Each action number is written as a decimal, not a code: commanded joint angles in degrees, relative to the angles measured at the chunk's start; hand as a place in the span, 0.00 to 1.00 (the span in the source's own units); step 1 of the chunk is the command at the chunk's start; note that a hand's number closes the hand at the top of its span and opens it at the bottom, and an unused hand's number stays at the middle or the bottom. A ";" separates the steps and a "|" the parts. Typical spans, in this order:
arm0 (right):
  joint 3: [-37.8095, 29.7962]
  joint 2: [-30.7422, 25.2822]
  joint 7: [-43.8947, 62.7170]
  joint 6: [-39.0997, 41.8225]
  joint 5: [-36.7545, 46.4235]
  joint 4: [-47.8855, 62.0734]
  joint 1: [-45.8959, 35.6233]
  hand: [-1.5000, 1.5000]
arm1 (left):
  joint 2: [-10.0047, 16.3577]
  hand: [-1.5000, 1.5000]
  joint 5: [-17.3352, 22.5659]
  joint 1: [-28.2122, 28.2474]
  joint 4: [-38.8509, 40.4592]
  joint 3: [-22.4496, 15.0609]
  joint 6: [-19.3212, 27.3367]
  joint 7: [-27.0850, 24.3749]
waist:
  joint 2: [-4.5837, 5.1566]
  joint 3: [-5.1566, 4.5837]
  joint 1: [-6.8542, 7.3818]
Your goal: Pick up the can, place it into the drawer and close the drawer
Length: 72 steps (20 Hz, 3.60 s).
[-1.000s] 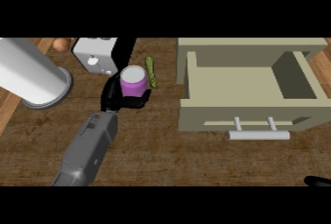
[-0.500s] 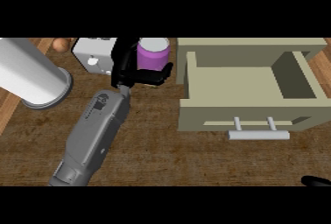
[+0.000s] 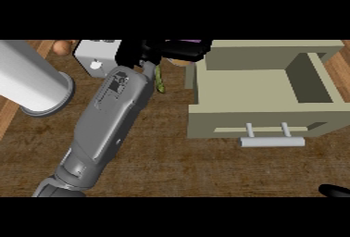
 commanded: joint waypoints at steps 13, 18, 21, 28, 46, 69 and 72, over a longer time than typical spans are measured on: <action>0.35 -1.02 -0.07 0.69 0.24 0.95 -1.33 0.00 | -0.13 1.00 8.83 -23.16 16.67 -9.20 10.90 5.83 | 0.34 0.07 -2.31; -0.58 -3.15 4.14 1.59 -3.96 -1.73 -3.30 0.00 | -0.13 1.00 11.08 -27.73 25.98 -8.99 9.27 2.62 | 0.83 0.11 -3.72; 0.07 -1.53 -1.20 -0.15 0.45 3.04 -4.75 0.00 | -0.13 1.00 12.41 -30.95 28.73 -10.44 10.71 3.11 | 1.10 0.17 -3.67; 0.35 -2.52 3.82 0.19 -1.98 -0.88 -4.84 0.00 | -0.13 0.00 14.95 -32.37 32.99 -12.75 17.10 0.43 | 1.16 0.18 -5.10; 7.51 -10.88 -5.94 4.27 14.79 6.61 -13.10 0.00 | -0.13 0.00 22.23 -33.80 36.56 -11.39 19.84 -5.72 | 2.28 0.14 -4.75; 25.92 -10.29 -18.13 -11.28 55.52 51.26 -31.74 0.00 | 1.31 0.00 23.80 -32.82 35.79 -11.07 15.74 -6.85 | 0.76 0.03 1.93; 28.28 -6.00 -17.97 -16.17 59.51 56.59 -35.22 0.00 | 4.19 0.00 22.62 -35.19 37.39 -10.89 15.81 -5.29 | 0.93 0.06 1.28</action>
